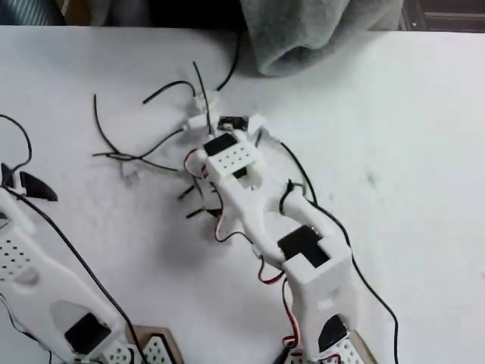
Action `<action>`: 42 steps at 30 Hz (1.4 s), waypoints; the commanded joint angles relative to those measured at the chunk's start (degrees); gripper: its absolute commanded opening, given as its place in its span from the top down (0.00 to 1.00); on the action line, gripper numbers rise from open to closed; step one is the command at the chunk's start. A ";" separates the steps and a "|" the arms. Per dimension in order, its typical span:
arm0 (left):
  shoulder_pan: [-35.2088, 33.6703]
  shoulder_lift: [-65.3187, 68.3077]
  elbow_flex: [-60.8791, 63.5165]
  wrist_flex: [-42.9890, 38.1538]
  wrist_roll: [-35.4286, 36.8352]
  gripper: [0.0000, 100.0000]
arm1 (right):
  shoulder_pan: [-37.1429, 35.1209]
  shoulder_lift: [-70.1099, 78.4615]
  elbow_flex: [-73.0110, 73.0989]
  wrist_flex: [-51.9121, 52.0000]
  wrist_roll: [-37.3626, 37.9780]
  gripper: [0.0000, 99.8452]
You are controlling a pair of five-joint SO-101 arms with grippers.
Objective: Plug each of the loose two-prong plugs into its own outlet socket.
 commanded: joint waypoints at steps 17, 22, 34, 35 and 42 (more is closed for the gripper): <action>5.85 -13.41 2.99 4.31 6.24 0.66 | -9.36 -0.66 -18.64 10.68 23.65 0.77; 11.74 -29.93 15.30 4.04 6.51 0.66 | -4.70 -0.57 -35.34 18.95 27.43 0.77; 27.91 -36.09 27.52 -1.67 20.04 0.66 | 18.07 -0.57 -29.01 19.38 29.80 0.77; 29.41 -34.86 27.60 -1.85 21.36 0.66 | 18.51 -0.57 -27.52 19.30 30.86 0.77; 25.27 -29.32 27.34 -3.52 29.54 0.66 | 5.93 -0.13 -22.68 11.82 32.35 0.86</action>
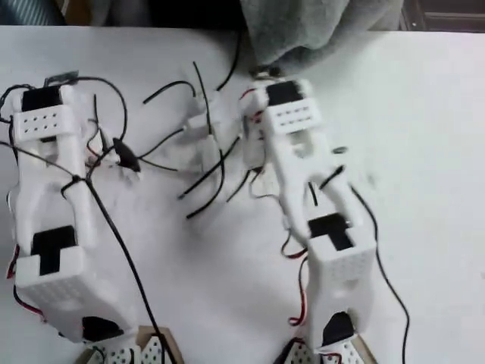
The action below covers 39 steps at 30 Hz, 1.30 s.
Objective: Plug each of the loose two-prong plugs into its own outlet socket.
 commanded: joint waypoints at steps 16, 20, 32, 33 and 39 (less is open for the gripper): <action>-13.23 0.31 4.31 -8.53 7.65 0.66 | -16.13 -0.75 20.13 -25.80 0.79 0.84; -13.67 0.57 4.40 -9.67 7.74 0.66 | -16.04 -1.19 23.74 -25.10 1.05 0.84; -13.41 0.57 4.40 -9.76 7.82 0.66 | -16.13 -10.77 23.30 -9.01 1.14 0.84; -13.41 0.57 4.40 -9.76 7.82 0.66 | -15.96 -11.47 23.47 -8.48 1.14 0.84; -13.49 0.57 4.40 -9.76 7.82 0.66 | -15.43 -12.09 29.89 -8.92 5.45 0.84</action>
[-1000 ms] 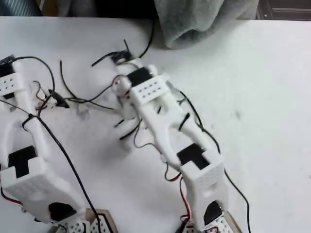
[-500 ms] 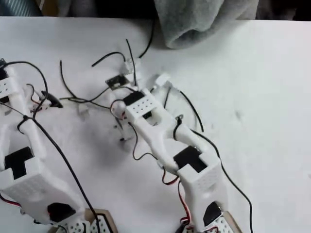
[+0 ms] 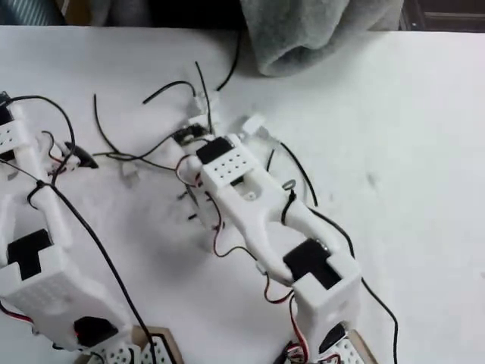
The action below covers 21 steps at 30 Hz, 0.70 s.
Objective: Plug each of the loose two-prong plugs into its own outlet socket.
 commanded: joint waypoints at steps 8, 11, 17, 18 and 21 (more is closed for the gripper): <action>-0.22 -0.57 0.09 -0.35 0.26 0.66 | 0.75 -3.12 9.41 1.01 5.98 0.84; -0.31 -0.57 0.26 -0.35 0.26 0.66 | 2.51 -3.03 11.34 2.07 7.65 0.84; -0.22 -0.57 0.35 -0.35 0.18 0.66 | 9.27 -6.55 9.93 3.82 10.99 0.84; -0.22 -0.57 0.35 -0.35 0.09 0.66 | 9.98 -8.57 8.53 5.14 11.16 0.84; -0.13 -0.57 0.09 -0.26 -0.09 0.66 | 11.12 -16.48 4.13 8.04 10.90 0.84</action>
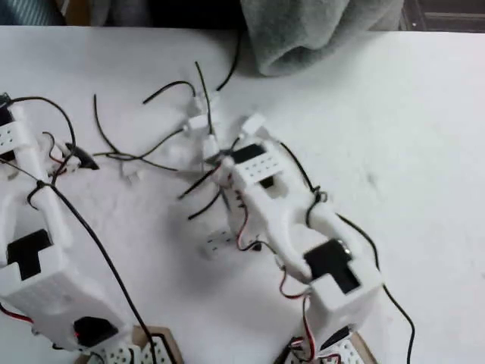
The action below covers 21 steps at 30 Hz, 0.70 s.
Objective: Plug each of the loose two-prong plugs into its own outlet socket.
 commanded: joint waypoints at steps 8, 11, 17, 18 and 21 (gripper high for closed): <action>7.16 -1.10 -8.26 9.32 0.09 0.66 | 11.74 -22.99 4.31 -4.97 0.00 0.84; 13.58 -1.10 -10.37 12.04 0.26 0.66 | 17.98 -23.96 13.54 -12.97 -0.09 0.84; 21.58 0.22 -10.46 8.44 7.38 0.66 | 24.13 -23.78 30.86 -32.92 -5.10 0.84; 21.93 1.63 -10.90 8.00 8.62 0.66 | 24.13 -23.78 32.97 -35.74 -5.19 0.84; 22.37 7.34 -11.60 6.07 10.81 0.67 | 24.04 -23.78 37.19 -42.51 -5.27 0.84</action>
